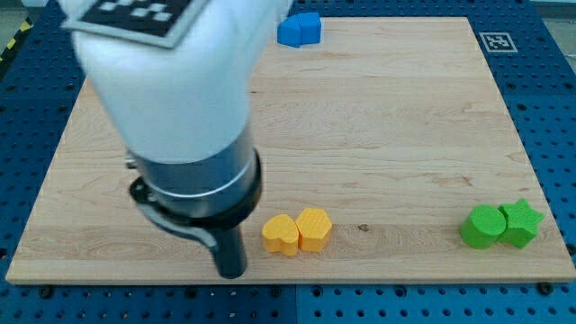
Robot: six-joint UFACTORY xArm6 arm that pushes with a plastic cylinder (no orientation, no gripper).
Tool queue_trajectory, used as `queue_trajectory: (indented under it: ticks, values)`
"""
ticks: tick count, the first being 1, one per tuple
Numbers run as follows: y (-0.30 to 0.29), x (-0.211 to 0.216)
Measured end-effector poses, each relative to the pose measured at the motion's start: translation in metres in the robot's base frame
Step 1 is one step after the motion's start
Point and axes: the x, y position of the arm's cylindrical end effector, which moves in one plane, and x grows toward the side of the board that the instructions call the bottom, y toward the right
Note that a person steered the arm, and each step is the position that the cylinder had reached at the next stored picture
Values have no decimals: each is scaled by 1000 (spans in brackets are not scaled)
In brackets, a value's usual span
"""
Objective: Push the yellow hexagon closer to the green circle
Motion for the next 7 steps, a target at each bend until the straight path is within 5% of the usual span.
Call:
queue_trajectory:
  ticks: [2, 5, 7]
  values:
    - [43, -39]
    - [130, -2]
    - [92, -3]
